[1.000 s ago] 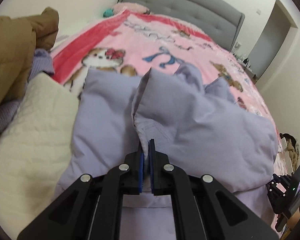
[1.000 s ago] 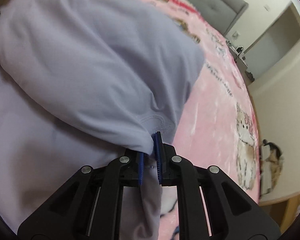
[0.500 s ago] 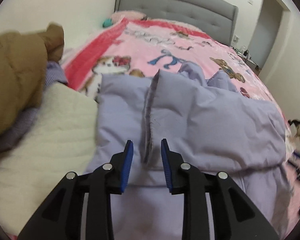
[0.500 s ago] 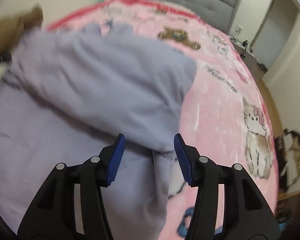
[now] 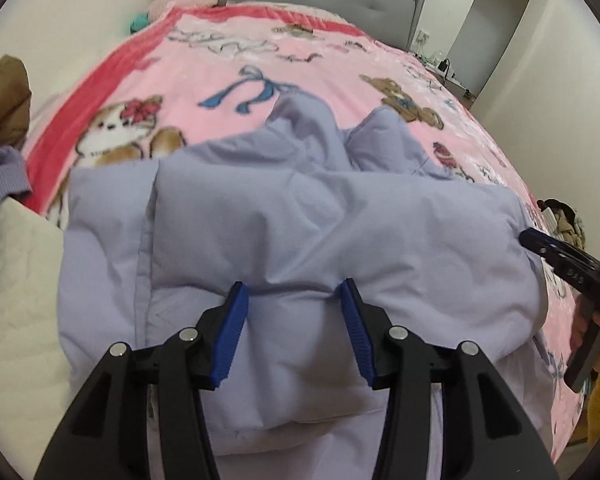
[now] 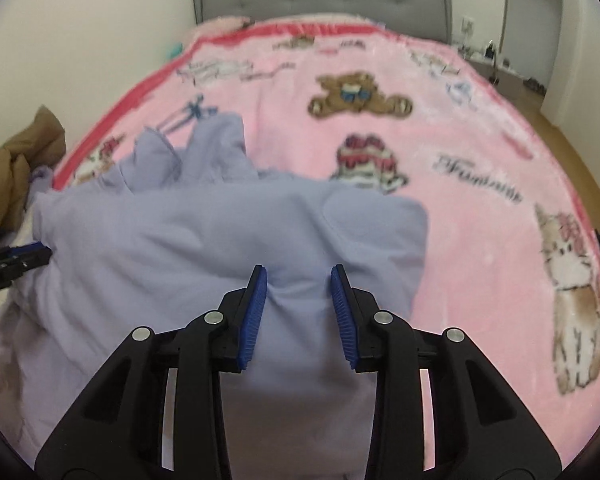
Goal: Fold large clothes
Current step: 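Release the sleeves and smooth the folded jacket with both grippers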
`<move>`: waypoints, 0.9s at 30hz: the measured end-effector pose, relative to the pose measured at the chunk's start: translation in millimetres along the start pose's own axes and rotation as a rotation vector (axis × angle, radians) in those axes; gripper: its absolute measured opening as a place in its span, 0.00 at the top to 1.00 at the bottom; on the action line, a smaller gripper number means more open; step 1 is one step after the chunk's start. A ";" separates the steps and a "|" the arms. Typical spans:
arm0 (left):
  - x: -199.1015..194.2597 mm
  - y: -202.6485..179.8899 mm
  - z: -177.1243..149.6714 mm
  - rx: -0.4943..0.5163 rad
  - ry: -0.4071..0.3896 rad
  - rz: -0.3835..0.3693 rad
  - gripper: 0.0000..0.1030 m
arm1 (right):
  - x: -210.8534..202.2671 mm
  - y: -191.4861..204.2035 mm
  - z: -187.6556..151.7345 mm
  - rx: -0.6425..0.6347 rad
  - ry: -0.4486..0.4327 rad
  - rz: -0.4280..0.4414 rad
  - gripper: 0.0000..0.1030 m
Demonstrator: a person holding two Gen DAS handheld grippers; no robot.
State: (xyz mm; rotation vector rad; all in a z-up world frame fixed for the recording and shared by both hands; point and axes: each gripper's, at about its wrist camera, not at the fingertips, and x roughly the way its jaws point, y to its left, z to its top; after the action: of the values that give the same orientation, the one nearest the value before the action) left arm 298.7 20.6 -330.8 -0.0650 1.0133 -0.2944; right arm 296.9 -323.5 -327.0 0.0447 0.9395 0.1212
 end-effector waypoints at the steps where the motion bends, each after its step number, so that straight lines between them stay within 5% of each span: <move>1: 1.8 1.8 -3.6 0.007 0.000 -0.005 0.54 | 7.2 2.2 -2.5 -0.013 0.020 -0.006 0.69; 13: 12.6 -2.3 -15.6 0.034 0.004 0.040 0.54 | 40.2 11.0 -6.9 -0.045 0.138 -0.042 0.69; 17: -18.8 -9.4 -4.8 0.069 -0.068 0.078 0.54 | -5.0 10.5 -2.3 -0.006 -0.028 -0.033 0.64; 19: -35.5 -11.2 1.0 0.089 -0.130 0.079 0.53 | -21.9 11.8 -3.1 0.011 -0.094 -0.008 0.50; 21: -35.6 -11.7 5.0 0.097 -0.123 0.080 0.50 | -42.6 21.3 -4.3 0.014 -0.168 0.043 0.47; 27: -17.6 -19.7 -21.8 0.126 -0.036 0.096 0.49 | -26.8 86.4 -20.8 -0.082 -0.116 0.122 0.49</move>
State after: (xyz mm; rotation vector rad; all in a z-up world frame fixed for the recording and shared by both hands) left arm 267.4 8.3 -324.0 0.0920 0.9572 -0.2684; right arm 257.2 -241.4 -309.9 0.0328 0.8150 0.2670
